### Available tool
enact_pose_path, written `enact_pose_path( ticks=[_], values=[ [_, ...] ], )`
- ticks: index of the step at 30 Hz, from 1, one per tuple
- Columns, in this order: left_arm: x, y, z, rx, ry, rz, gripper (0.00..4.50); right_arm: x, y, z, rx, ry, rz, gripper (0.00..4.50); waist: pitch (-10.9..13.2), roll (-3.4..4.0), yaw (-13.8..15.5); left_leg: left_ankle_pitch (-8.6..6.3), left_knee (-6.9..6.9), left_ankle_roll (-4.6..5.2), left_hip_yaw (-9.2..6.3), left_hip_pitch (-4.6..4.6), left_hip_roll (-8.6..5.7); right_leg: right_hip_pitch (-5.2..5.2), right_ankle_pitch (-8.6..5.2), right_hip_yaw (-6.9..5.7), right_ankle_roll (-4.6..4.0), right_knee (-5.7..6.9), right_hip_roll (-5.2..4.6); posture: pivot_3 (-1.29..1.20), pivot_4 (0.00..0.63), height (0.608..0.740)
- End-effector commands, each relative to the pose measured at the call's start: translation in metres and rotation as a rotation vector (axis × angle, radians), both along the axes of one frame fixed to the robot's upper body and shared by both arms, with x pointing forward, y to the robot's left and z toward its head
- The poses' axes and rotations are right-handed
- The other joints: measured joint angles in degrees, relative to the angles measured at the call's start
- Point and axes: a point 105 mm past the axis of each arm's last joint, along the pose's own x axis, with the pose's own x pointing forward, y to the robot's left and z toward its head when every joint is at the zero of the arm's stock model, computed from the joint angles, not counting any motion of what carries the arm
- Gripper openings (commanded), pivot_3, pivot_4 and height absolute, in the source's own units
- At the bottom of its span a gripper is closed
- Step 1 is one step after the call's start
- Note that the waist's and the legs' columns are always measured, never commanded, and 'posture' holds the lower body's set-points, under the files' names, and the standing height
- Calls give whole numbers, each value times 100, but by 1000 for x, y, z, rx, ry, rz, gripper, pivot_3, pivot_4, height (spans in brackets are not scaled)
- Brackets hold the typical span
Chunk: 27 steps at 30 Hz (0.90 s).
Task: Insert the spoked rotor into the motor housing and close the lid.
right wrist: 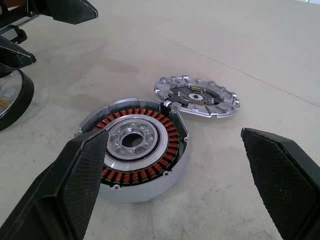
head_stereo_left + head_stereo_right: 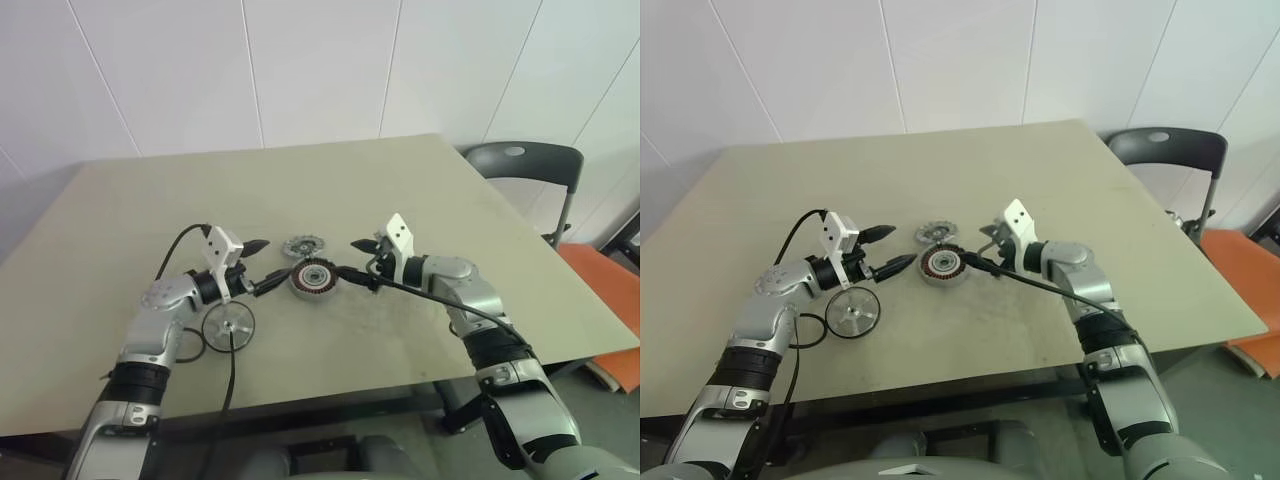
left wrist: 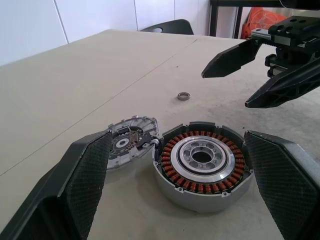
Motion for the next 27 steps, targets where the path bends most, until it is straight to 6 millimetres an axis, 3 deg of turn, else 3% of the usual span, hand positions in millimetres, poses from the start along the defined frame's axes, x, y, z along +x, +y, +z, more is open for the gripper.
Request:
enact_pose_path(
  ticks=[1,11,18,27],
  values=[
    [0,-5,12,-2,-45,-20,4500,4,3,17,8,-57,5,4461,0,0,-1,0,0,0,0,0,0,0,0,0,0,0,0,0,0,740],
    [-1,-5,11,-2,-44,-12,4500,47,-15,1,-119,-73,-379,4461,0,0,-17,0,-1,-1,1,0,1,-6,1,8,-2,6,-2,0,0,740],
    [-1,-3,9,1,-43,0,4500,57,-7,-28,-233,17,-578,4461,0,1,-11,0,-1,-1,4,-5,-2,-12,1,14,-2,7,-4,0,0,740],
    [-4,-2,5,9,-40,6,4500,70,-11,-24,-177,16,-774,4461,-1,2,-43,0,-2,-1,4,-4,-2,-13,1,16,-2,10,-2,0,0,740]
  ],
)
